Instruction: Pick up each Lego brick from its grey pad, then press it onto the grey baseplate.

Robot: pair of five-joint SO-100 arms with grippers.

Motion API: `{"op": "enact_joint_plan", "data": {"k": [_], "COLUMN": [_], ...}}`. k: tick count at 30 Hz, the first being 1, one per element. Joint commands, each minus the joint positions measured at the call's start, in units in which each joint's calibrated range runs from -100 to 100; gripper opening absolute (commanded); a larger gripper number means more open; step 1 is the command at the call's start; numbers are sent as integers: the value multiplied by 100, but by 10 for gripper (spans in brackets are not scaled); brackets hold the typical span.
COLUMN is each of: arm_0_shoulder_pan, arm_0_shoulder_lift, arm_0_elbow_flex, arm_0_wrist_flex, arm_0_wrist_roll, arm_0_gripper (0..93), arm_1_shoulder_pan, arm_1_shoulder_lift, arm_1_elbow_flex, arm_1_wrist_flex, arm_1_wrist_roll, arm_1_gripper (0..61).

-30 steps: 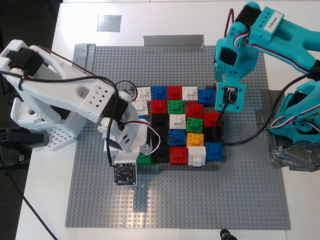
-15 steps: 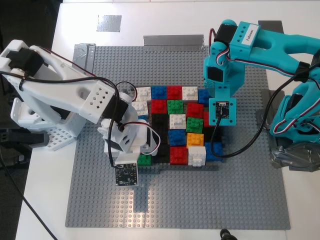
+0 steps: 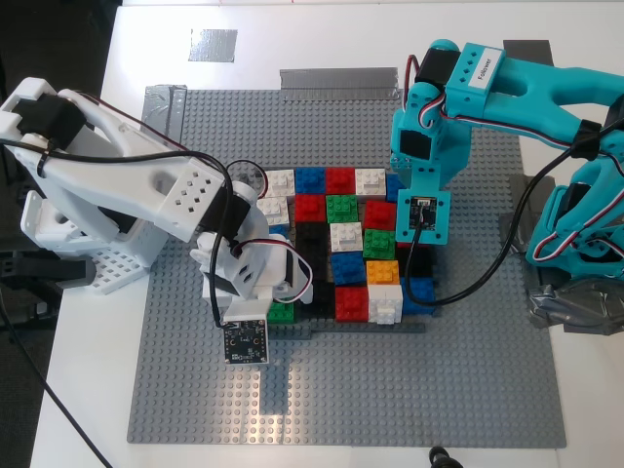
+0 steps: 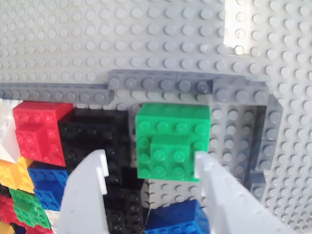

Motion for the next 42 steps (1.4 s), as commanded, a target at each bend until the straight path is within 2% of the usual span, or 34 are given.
{"op": "enact_joint_plan", "data": {"k": [1, 3, 6, 14, 21, 30, 32, 34, 35, 37, 42], "arm_0_shoulder_pan": [5, -2, -39, -60, -285, -488, -481, -438, -423, -380, -198], "arm_0_shoulder_lift": [-15, -15, -15, -15, -23, -32, -23, -23, -23, -23, -23], "arm_0_elbow_flex": [-114, -114, -114, -114, -114, -114, -114, -87, -69, -42, -123], "arm_0_wrist_flex": [-20, -20, -20, -53, -28, -20, -45, -45, -45, -45, -61], "arm_0_wrist_roll": [-23, -23, -23, -23, -67, -150, -150, -150, -150, -150, -136], "arm_0_gripper": [0, 0, 0, 0, 0, 0, 0, 0, 0, 0, 0], "arm_1_shoulder_pan": [59, 74, 52, -86, -173, -579, -753, -913, -993, -1181, -1457], "arm_1_shoulder_lift": [-254, -271, -331, -529, -589, -632, -657, -675, -675, -709, -906], "arm_1_elbow_flex": [-341, -341, -359, -711, -1253, -2671, -2987, -3276, -3393, -3529, -3501], "arm_1_wrist_flex": [71, 104, 185, 470, 1040, 2480, 2773, 3049, 3155, 3326, 3440], "arm_1_wrist_roll": [-5, -15, 9, -108, -186, -396, -396, -445, -455, -411, -464], "arm_1_gripper": [230, 240, 308, 326, 328, 314, 237, 221, 188, 64, 44]}}
